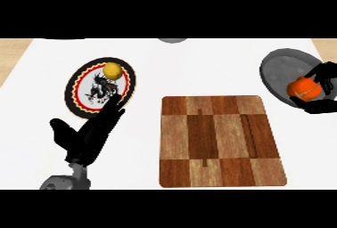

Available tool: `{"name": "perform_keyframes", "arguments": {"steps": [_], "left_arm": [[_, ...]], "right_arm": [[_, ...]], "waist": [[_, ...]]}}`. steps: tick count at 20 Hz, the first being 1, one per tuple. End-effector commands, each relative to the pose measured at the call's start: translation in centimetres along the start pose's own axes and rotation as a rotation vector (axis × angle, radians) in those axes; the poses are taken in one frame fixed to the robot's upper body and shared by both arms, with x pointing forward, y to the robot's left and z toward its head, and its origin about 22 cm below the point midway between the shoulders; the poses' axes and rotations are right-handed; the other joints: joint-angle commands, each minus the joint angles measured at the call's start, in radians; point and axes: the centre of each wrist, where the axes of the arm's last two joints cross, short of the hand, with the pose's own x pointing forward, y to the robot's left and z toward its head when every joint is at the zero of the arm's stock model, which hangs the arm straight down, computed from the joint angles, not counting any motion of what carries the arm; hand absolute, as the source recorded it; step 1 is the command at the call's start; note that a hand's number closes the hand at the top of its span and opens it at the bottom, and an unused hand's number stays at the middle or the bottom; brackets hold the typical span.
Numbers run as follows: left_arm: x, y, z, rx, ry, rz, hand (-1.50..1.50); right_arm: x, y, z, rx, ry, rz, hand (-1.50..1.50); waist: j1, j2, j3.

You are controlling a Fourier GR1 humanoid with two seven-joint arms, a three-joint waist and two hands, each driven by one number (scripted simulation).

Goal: Pick the squash from the cutting board and place it in the pan

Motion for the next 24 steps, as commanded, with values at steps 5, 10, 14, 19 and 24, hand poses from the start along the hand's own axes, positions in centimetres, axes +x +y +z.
{"name": "perform_keyframes", "arguments": {"steps": [5, 10, 14, 19, 24], "left_arm": [[-0.4, -0.6, -0.7, -0.029, 0.005, -0.021, 0.0], [0.4, -1.7, -0.6, -0.043, -0.016, -0.018, 0.0], [1.6, -1.8, -1.7, -0.074, -0.036, -0.024, 0.0], [1.1, -1.9, -2.0, -0.083, -0.028, -0.014, 0.0], [0.8, -2.0, -1.6, -0.077, -0.032, -0.024, 0.0]], "right_arm": [[-0.4, 0.6, -3.3, -0.118, 0.063, -0.018, 1.5], [-1.0, 0.7, -2.8, -0.137, 0.052, -0.003, 1.5], [-1.6, 0.7, -1.6, 0.049, 0.215, 0.176, -1.5], [-1.8, 2.3, -0.9, 0.148, 0.244, 0.142, -1.5], [-1.0, 1.4, -3.1, 0.065, 0.193, -0.116, -1.5]], "waist": [[0.037, 0.018, 0.003], [0.049, 0.021, 0.004], [0.081, 0.039, 0.002], [0.076, 0.043, 0.006], [0.074, 0.039, 0.009]]}}
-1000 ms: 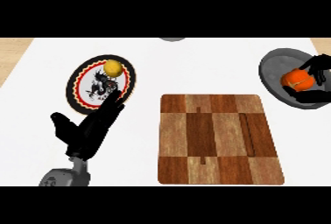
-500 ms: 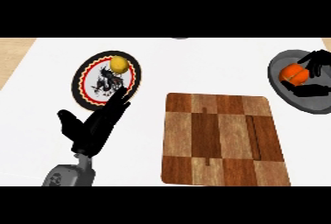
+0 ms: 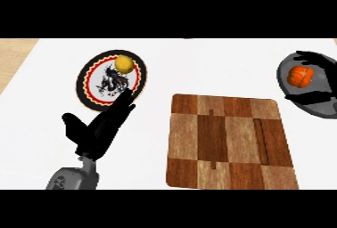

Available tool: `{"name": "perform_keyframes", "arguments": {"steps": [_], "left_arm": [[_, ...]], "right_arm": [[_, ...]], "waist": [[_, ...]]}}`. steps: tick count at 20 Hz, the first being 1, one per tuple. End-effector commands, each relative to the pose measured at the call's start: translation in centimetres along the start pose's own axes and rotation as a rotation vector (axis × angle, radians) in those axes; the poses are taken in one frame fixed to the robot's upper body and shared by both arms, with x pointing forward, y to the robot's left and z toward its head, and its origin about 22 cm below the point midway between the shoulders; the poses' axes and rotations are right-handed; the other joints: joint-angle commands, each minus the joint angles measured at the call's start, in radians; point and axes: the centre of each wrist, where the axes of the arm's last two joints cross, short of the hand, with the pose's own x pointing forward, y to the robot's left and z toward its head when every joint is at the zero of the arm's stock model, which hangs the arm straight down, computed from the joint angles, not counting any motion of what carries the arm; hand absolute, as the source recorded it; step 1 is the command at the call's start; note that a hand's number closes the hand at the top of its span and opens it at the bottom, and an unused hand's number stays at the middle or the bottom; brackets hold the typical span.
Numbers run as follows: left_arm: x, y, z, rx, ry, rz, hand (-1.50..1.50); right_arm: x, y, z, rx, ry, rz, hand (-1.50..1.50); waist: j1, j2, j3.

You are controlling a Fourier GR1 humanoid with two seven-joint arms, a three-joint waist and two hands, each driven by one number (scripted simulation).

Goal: Pick the squash from the cutting board and place it in the pan

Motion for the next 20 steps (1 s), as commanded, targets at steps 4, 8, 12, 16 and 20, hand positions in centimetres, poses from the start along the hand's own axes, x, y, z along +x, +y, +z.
{"name": "perform_keyframes", "arguments": {"steps": [4, 8, 12, 16, 20], "left_arm": [[0.5, 0.1, -0.5, 0.015, -0.005, -0.007, 0.0], [0.3, 0.4, 0.0, 0.012, -0.008, 0.0, 0.0], [0.8, -0.3, -0.5, 0.01, -0.012, 0.007, 0.0], [-0.2, 0.0, -0.3, 0.016, -0.001, 0.012, 0.0], [0.9, -0.3, -0.7, 0.039, -0.025, 0.008, 0.0]], "right_arm": [[0.8, -0.5, -1.2, -0.07, -0.046, -0.374, -1.5], [-0.4, -2.9, 0.1, -0.048, 0.006, -0.503, -1.5], [-1.8, -4.8, 1.8, 0.039, 0.039, -0.556, -1.5], [-2.9, -6.9, 3.6, 0.117, 0.009, -0.603, -1.5], [-3.7, -6.7, 4.9, 0.174, 0.003, -0.632, -1.5]], "waist": [[-0.022, -0.004, 0.001], [-0.014, 0.0, 0.001], [-0.017, 0.004, 0.003], [-0.033, 0.004, 0.004], [-0.039, 0.004, 0.008]]}}
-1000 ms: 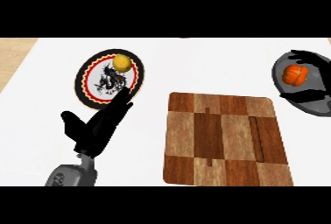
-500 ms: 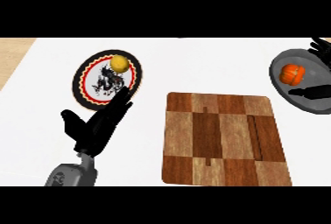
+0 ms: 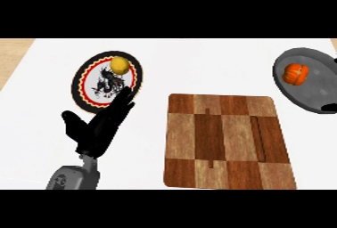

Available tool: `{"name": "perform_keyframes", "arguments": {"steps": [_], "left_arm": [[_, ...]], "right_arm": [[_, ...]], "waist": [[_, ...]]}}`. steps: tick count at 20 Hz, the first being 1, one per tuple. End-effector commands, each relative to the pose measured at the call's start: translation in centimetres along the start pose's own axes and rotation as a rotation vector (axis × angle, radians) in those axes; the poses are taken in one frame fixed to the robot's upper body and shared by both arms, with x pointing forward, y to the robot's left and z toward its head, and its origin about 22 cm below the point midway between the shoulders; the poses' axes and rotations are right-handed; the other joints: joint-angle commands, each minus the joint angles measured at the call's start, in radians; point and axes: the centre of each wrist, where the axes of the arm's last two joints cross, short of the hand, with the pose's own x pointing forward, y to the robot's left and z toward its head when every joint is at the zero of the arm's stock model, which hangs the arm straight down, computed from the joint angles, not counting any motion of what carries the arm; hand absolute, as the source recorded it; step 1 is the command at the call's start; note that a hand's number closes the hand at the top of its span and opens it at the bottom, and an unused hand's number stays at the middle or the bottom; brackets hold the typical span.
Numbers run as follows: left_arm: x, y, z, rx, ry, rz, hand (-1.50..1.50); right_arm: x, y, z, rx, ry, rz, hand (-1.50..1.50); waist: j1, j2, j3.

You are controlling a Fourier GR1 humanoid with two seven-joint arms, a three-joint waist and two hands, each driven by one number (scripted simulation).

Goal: Pick the squash from the cutting board and place it in the pan

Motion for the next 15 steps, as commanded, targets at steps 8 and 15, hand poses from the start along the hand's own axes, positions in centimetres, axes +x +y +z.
{"name": "perform_keyframes", "arguments": {"steps": [8, 15], "left_arm": [[-0.7, 0.8, 0.5, 0.026, 0.018, 0.008, 0.0], [-0.9, 0.4, 0.6, 0.018, 0.004, 0.009, 0.0]], "right_arm": [[1.2, -4.7, 3.0, 0.129, -0.071, -0.108, -1.5], [0.9, -4.8, 3.5, 0.167, -0.058, -0.11, -1.5]], "waist": [[-0.02, -0.008, 0.003], [-0.024, -0.011, 0.002]]}}
